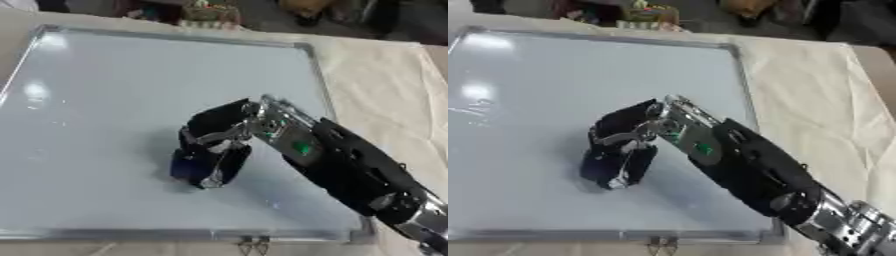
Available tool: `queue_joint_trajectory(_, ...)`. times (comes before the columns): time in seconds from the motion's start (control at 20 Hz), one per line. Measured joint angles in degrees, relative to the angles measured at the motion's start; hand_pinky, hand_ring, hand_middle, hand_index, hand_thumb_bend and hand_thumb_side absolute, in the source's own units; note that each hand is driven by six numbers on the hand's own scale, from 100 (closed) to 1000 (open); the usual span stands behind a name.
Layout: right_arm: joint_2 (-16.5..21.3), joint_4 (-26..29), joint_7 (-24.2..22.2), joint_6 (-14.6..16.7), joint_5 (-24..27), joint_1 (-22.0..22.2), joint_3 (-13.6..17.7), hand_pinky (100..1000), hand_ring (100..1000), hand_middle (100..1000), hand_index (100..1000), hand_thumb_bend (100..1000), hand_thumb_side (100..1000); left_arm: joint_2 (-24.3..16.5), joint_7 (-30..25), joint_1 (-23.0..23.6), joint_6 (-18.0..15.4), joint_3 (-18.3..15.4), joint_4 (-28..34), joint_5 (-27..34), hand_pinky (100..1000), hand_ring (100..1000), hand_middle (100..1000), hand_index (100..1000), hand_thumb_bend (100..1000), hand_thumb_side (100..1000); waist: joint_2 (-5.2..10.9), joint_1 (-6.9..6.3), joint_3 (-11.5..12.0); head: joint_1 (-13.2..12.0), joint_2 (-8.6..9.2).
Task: Wipe the whiteboard clean with a brush.
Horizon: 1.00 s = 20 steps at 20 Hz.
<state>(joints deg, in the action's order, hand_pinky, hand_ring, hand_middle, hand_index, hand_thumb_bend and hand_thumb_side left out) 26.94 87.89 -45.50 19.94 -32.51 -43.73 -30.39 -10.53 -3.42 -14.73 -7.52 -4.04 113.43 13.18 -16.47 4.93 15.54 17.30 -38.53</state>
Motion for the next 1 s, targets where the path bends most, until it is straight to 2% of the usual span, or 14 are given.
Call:
queue_joint_trajectory(0.15, -0.26, 0.0, 0.47, 0.06, -0.38, -0.15, 0.0, 511, 450, 250, 145, 192, 736, 0.0, 0.01, 0.0, 0.01, 0.0, 0.0, 0.0, 423, 494, 433, 557, 100, 892, 0.0, 0.04, 0.0, 0.02, 0.03)
queue_joint_trajectory(0.3, -0.55, -0.02, 0.71, 0.16, -0.9, -0.18, -0.03, 518, 460, 268, 134, 192, 726, 0.0, 0.03, 0.0, 0.04, 0.0, 0.0, 0.0, 422, 494, 433, 557, 100, 892, 0.0, 0.13, 0.02, 0.02, 0.05)
queue_joint_trajectory(0.6, -0.93, -0.06, 0.8, 0.46, -1.22, -0.37, 0.01, 537, 487, 352, 114, 246, 713, 0.0, 0.08, 0.0, 0.11, 0.0, 0.0, -0.02, 420, 493, 432, 555, 100, 895, 0.0, 0.15, 0.02, 0.01, 0.05)
queue_joint_trajectory(0.8, -0.8, 0.53, 2.03, 0.01, -0.72, -0.36, 1.03, 543, 483, 351, 116, 259, 746, 0.0, 0.1, 0.0, 0.13, 0.0, 0.0, -0.03, 419, 493, 432, 555, 100, 894, 0.0, 0.15, -0.08, -0.06, 0.05)
queue_joint_trajectory(1.0, 0.59, 4.3, 4.63, -0.58, 1.11, -0.46, 3.58, 549, 474, 338, 119, 270, 823, 0.0, 0.16, 0.05, 0.15, -0.01, 0.0, -0.03, 420, 493, 432, 556, 100, 891, 0.25, 0.06, -0.33, -0.36, 0.04)
